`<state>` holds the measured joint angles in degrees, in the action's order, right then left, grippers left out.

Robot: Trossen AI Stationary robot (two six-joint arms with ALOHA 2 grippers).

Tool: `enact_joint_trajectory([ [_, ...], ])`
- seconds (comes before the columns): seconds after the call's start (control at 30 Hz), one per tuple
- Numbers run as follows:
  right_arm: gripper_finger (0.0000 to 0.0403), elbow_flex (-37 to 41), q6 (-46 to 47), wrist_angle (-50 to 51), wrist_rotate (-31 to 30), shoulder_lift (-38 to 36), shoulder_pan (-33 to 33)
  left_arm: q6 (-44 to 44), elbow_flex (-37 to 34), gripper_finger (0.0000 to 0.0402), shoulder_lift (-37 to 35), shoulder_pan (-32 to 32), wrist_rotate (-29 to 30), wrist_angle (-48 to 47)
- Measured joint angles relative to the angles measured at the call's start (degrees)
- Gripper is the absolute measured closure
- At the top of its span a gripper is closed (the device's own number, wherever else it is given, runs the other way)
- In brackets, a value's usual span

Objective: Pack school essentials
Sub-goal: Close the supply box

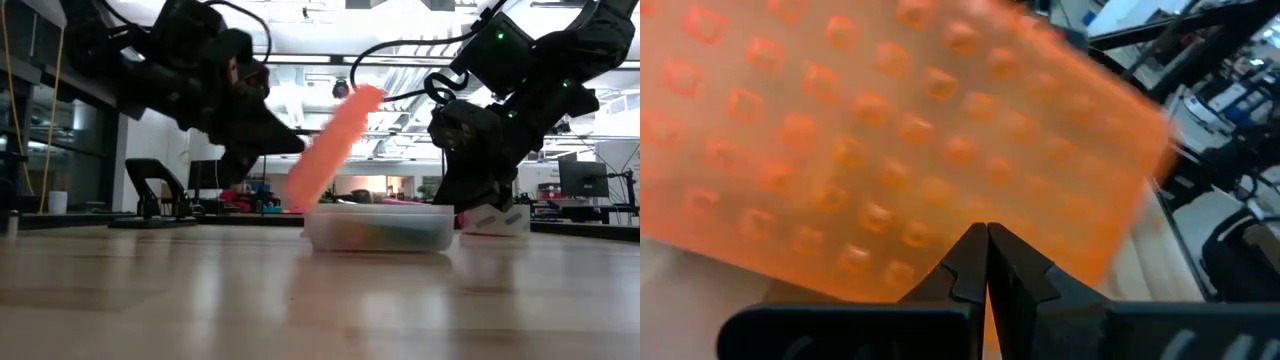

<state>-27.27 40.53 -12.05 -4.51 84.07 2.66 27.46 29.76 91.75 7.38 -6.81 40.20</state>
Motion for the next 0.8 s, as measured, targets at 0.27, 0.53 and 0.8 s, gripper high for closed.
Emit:
enact_joint_trajectory([
  [0.27,0.0403,0.02,-0.79,0.00,1.37,-1.04,0.00,-1.68,7.44,0.0401,6.15,-1.51,-0.02,-0.04],
  [0.53,0.0403,0.00,-5.04,17.08,1.19,-13.46,-0.09,-1.72,9.02,0.0401,7.79,-1.31,-1.58,-0.09],
  [0.8,0.0403,0.00,-17.20,0.04,-2.69,-21.51,-0.11,-6.40,9.02,0.0401,-6.98,4.63,-11.72,-0.07],
])
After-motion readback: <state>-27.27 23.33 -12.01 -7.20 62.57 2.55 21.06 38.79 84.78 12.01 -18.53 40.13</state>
